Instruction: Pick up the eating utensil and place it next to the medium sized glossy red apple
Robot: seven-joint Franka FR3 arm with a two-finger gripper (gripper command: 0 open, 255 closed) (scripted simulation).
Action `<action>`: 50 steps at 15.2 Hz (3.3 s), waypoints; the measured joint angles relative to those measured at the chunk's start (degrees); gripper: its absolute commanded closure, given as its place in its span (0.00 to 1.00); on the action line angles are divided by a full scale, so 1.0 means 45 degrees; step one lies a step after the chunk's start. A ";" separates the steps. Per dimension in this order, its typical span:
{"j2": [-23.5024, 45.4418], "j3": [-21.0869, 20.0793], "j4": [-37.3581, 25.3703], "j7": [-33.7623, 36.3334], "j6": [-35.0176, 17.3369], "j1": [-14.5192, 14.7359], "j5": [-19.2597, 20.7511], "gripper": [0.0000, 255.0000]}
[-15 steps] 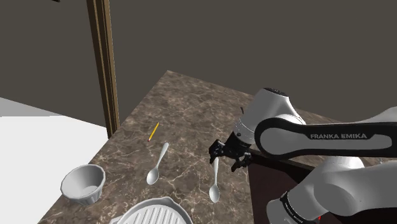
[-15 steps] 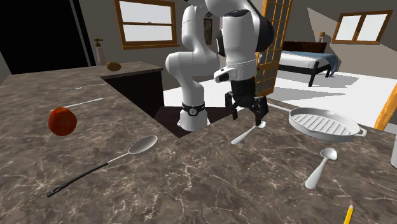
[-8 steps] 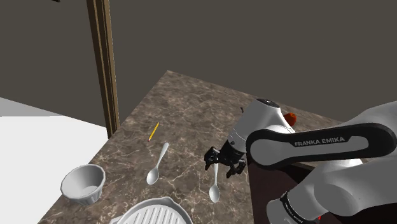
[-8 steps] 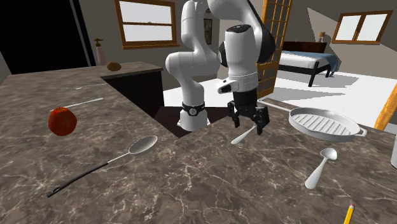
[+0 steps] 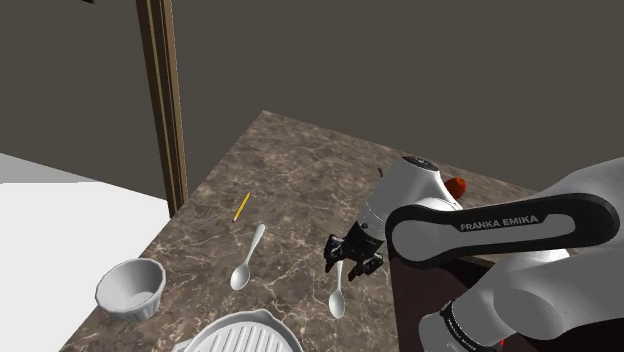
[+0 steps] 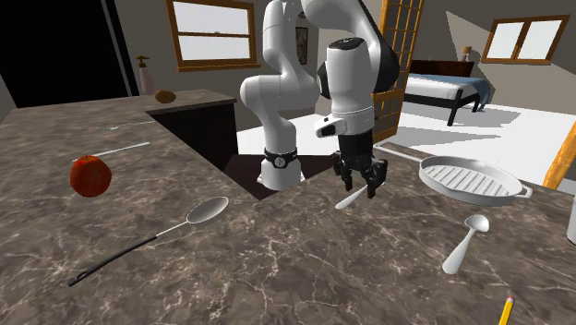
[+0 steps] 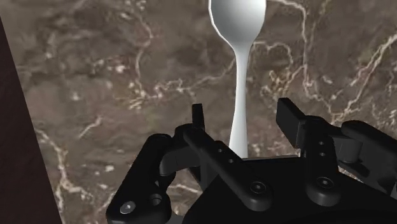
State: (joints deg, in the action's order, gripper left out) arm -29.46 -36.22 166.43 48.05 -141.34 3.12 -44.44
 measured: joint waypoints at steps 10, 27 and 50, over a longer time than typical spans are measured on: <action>-0.0128 0.0051 -0.0028 0.0040 0.0145 -0.0013 0.0070 1.00; -0.3040 0.1311 -0.1265 0.1115 0.4209 -0.0195 0.1668 1.00; -0.4331 0.4289 -0.2881 -0.0076 0.7711 -0.1473 0.4208 1.00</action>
State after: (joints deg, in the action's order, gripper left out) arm -48.95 -16.92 153.46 47.71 -106.64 -3.51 -25.51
